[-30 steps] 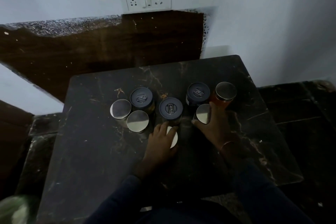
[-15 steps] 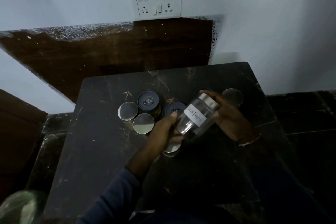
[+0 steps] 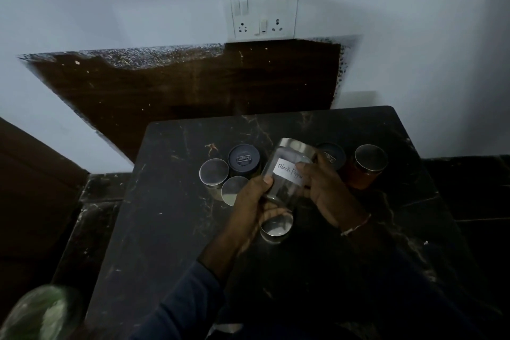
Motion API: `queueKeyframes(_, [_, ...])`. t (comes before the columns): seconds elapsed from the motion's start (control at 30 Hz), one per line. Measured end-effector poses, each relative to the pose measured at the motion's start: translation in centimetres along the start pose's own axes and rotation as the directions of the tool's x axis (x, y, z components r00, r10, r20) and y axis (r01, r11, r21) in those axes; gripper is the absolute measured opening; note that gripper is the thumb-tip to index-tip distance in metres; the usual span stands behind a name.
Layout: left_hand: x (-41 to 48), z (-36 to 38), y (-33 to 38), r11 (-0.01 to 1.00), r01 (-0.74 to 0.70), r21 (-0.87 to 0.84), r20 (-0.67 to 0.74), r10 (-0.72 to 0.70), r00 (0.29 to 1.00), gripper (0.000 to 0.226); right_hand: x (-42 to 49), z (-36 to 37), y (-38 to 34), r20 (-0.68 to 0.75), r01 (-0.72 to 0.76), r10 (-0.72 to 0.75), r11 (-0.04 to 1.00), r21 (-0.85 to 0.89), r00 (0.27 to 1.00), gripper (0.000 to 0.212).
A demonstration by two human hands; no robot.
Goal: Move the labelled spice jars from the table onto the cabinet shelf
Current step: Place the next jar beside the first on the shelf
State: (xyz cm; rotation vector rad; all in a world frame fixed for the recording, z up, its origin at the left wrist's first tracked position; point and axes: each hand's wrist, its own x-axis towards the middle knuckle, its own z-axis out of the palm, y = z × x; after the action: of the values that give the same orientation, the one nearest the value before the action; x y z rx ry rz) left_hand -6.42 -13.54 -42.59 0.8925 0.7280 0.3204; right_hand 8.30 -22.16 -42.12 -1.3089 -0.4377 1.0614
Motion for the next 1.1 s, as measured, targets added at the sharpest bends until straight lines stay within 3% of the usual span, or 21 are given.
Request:
queueKeyframes(0.3, [-1.0,-2.9,3.1,0.977,-0.186,0.107,-0.041,0.191,0.981,0.036,1.6,4.2,-2.7,0.078,0.101,-0.086,0.973,-0.21,0.993,0.042])
queueKeyframes(0.53, [-1.5,-5.3,8.6,0.892,-0.352,0.283,-0.04,0.378,0.925,0.044,3.8,9.5,-7.3,0.195,0.263,-0.204,0.896,-0.358,0.959,0.051])
queueKeyframes(0.7, [-2.3,-6.4,19.5,0.671,-0.591,0.448,0.079,0.629,0.773,0.036,5.9,15.9,-17.1,0.312,0.505,-0.411,0.793,-0.341,0.856,0.045])
queueKeyframes(0.77, [-3.1,-6.2,25.0,0.561,-0.66,0.499,0.099,0.72,0.687,0.038,6.2,18.8,-22.0,0.357,0.604,-0.491,0.698,-0.385,0.795,0.045])
queueKeyframes(0.93, [-6.4,-5.0,38.4,0.275,-0.745,0.608,0.184,0.864,0.469,0.057,5.4,25.8,-34.5,0.452,0.805,-0.667,0.48,-0.347,0.593,0.041])
queueKeyframes(1.0, [-7.9,-4.4,43.3,0.134,-0.775,0.618,0.242,0.905,0.349,0.054,5.2,28.3,-38.8,0.481,0.871,-0.727,0.384,-0.307,0.49,0.039])
queueKeyframes(1.1, [-8.6,-3.7,48.8,0.0,-0.756,0.654,0.276,0.931,0.239,0.046,6.1,31.2,-43.5,0.461,0.907,-0.785,0.314,-0.281,0.415,0.032])
